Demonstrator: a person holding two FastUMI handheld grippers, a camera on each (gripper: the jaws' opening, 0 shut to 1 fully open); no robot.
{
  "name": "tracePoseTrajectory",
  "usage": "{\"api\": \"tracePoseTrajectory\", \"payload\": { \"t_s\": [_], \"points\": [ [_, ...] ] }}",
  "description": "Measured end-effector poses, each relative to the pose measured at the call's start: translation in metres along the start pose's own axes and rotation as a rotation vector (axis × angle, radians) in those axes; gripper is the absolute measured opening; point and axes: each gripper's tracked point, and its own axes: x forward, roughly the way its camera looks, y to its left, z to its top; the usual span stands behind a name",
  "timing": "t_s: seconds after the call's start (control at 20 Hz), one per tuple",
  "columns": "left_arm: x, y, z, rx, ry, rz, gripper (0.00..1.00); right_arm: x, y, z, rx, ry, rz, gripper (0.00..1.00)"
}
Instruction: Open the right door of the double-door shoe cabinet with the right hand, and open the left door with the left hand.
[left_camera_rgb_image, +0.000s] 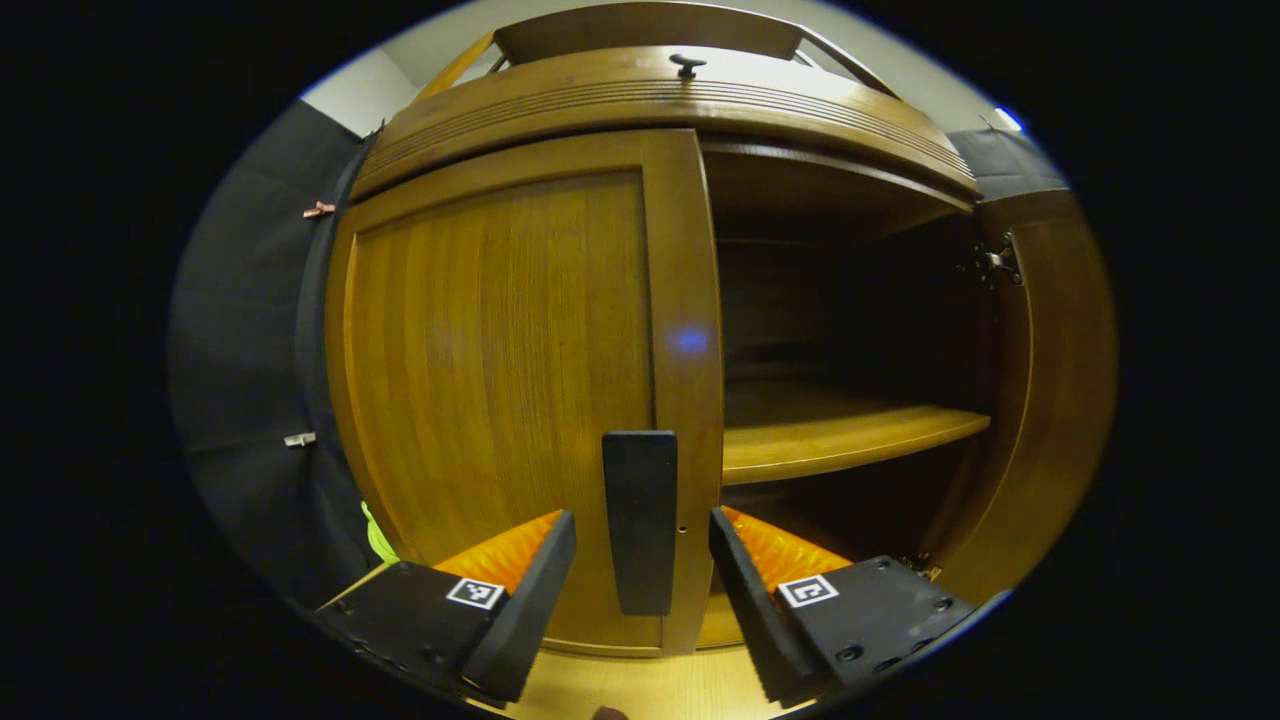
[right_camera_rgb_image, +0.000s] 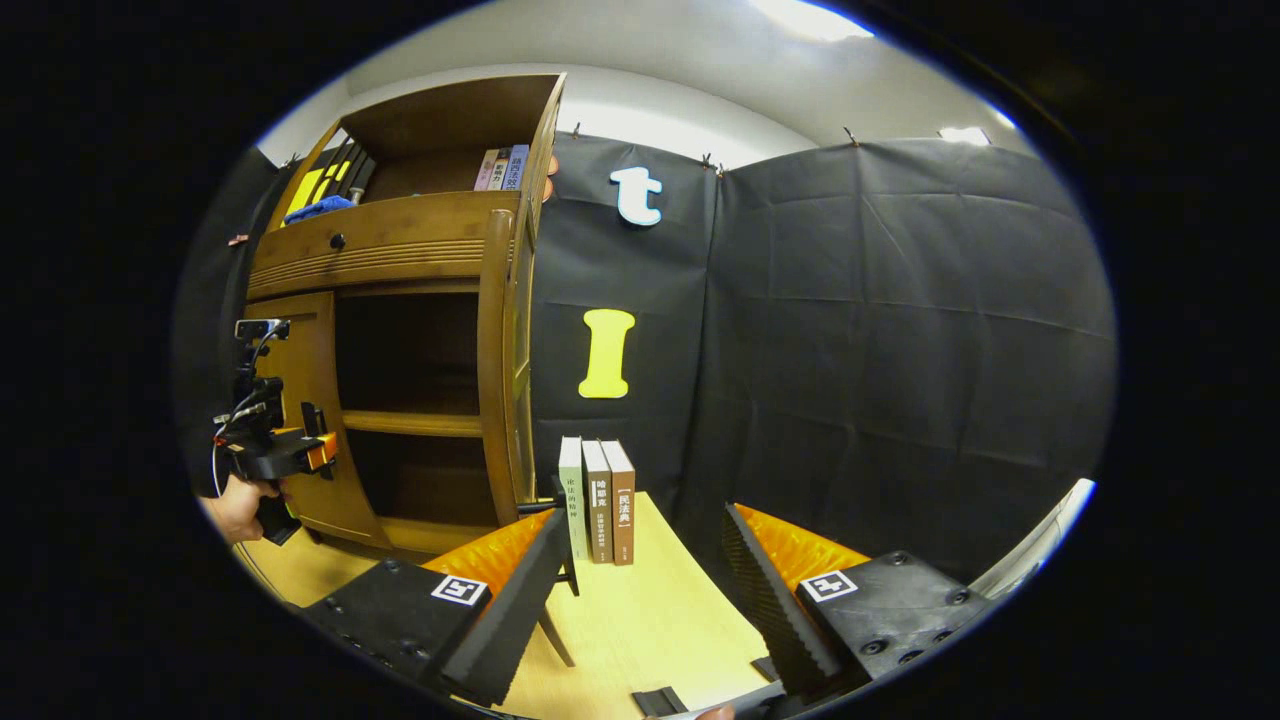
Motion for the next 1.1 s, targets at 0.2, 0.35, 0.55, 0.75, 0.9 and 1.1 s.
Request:
{"api": "tracePoseTrajectory", "payload": {
  "t_s": [0.2,0.35,0.55,0.75,0.9,1.1],
  "points": [
    [0.007,-0.001,-0.002,-0.003,0.000,0.005,0.48,-0.006,-0.002,-0.002,-0.007,0.005,-0.012,0.96],
    [0.004,0.001,-0.002,0.014,0.015,0.012,0.35,-0.013,-0.002,-0.002,-0.002,-0.004,-0.011,0.96],
    [-0.011,0.004,-0.005,0.030,0.020,-0.006,0.32,-0.019,0.001,-0.004,0.013,-0.011,0.008,0.98],
    [-0.039,0.011,-0.007,0.039,0.013,-0.006,0.32,-0.032,0.018,0.003,0.043,-0.029,0.058,0.98],
    [-0.065,0.021,-0.011,0.024,0.017,-0.016,0.32,-0.037,0.032,0.008,0.044,-0.038,0.100,0.98],
    [-0.098,0.039,-0.018,0.040,0.012,-0.026,0.29,-0.040,0.056,0.010,0.053,-0.044,0.152,0.98]
  ]
}}
